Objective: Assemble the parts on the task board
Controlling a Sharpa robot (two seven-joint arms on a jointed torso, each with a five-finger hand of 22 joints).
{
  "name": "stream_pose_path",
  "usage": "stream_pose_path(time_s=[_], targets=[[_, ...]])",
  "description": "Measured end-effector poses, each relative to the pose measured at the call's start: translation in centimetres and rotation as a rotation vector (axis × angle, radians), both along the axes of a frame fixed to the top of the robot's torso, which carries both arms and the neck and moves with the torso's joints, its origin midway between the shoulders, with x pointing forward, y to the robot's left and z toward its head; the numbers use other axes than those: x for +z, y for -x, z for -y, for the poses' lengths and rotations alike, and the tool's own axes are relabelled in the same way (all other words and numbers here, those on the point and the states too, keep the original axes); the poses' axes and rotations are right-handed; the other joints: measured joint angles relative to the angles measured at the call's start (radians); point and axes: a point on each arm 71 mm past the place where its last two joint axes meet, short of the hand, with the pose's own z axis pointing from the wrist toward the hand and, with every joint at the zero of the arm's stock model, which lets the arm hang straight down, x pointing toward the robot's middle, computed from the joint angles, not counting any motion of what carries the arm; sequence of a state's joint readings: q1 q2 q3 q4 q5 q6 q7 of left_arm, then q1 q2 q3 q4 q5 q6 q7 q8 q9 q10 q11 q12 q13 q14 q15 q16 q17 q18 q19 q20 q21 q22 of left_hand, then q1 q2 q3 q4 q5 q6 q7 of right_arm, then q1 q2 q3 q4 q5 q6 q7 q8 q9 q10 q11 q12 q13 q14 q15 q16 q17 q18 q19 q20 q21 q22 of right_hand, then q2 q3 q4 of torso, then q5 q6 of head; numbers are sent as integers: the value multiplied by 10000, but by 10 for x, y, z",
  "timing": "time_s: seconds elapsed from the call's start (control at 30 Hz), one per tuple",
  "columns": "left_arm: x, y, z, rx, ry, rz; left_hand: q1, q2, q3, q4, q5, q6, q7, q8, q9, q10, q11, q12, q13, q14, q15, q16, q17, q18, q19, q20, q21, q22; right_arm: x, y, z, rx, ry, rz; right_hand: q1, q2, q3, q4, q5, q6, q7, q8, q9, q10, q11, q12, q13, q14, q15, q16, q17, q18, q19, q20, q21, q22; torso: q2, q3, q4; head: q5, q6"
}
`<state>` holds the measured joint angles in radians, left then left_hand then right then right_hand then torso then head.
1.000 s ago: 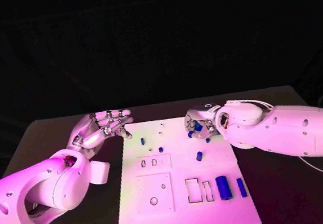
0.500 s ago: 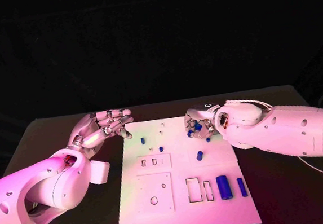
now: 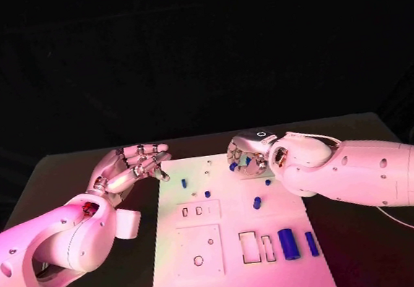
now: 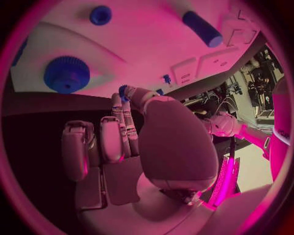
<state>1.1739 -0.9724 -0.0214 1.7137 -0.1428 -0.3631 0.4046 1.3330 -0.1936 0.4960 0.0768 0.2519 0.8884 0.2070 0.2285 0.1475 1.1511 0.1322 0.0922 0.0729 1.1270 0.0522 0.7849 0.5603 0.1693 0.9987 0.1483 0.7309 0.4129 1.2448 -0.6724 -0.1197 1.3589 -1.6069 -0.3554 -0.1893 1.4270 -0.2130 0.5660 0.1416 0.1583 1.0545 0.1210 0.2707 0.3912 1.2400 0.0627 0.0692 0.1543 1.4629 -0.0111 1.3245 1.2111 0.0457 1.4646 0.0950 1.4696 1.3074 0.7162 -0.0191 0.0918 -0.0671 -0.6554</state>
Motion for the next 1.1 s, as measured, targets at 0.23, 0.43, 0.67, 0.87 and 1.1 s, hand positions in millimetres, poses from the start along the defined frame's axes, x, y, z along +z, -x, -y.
stream_pose_path(time_s=[0.23, 0.43, 0.67, 0.87, 1.1], targets=[[0, 0, 0, -4, 1, -6, 0, 0, 13, -13, 0, 0, 0, 0, -1, 0, 0, 0, 0, 0, 1, 0, 0, -1, -37, -36, 48, 19, 6, -5, -13, -174, -290, 534, 11, 10, 10, -14, 46, 0, 0, 2, -1, 35, -36, -39, 0, 0, 0, 0, -28, 0, 0, 0, 0, 6, 20, -1, 20, -1, 48], [0, 0, 1, -20, 7, -10, 0, 0, 24, -24, 0, 0, 0, 0, -2, 0, 0, 0, -1, -17, 19, 20, -1, -1, -36, -36, 80, 39, 9, -12, -25, -284, -432, 867, 10, 9, 10, -14, 46, -1, 0, 2, 7, 35, -36, -25, -10, 0, 0, -1, -28, 0, 0, 0, 0, 6, 34, -1, 33, 20, 67], [0, 0, 2, -56, 20, -13, 0, 0, 23, -24, 0, 0, 0, 0, -2, 0, 0, 0, 0, -33, 35, 40, -2, -1, -36, -36, 109, 49, 9, -21, -38, -367, -485, 1076, 9, 8, 37, -43, 44, -3, 0, 1, 19, 35, -35, -15, -28, 0, 0, -1, -28, -1, 0, 0, 39, 5, 47, -1, 51, 27, 64], [0, 0, 4, -89, 36, -11, 0, 0, 23, -24, 0, 0, 0, 0, -3, 0, 0, 0, -1, -33, 35, 40, -3, -1, -36, -36, 109, 49, 8, -27, -45, -433, -456, 1145, 9, 7, 27, -54, 42, -4, 0, -2, 19, 34, -35, -15, -27, 0, 0, -1, -27, 0, 0, 0, 39, 4, 57, -1, 52, 54, 36], [1, 0, 5, -115, 49, -7, 0, 0, 23, -24, 0, 0, 0, 0, 4, 0, 0, 0, -1, -33, 35, 40, -3, -1, -36, -36, 109, 48, 5, -30, -48, -490, -406, 1135, 9, 7, 25, -54, 85, -6, 0, -21, 26, 33, -34, -18, -24, 1, 1, -2, -27, 0, 0, 0, 39, 3, 66, -4, 78, 63, 20]])
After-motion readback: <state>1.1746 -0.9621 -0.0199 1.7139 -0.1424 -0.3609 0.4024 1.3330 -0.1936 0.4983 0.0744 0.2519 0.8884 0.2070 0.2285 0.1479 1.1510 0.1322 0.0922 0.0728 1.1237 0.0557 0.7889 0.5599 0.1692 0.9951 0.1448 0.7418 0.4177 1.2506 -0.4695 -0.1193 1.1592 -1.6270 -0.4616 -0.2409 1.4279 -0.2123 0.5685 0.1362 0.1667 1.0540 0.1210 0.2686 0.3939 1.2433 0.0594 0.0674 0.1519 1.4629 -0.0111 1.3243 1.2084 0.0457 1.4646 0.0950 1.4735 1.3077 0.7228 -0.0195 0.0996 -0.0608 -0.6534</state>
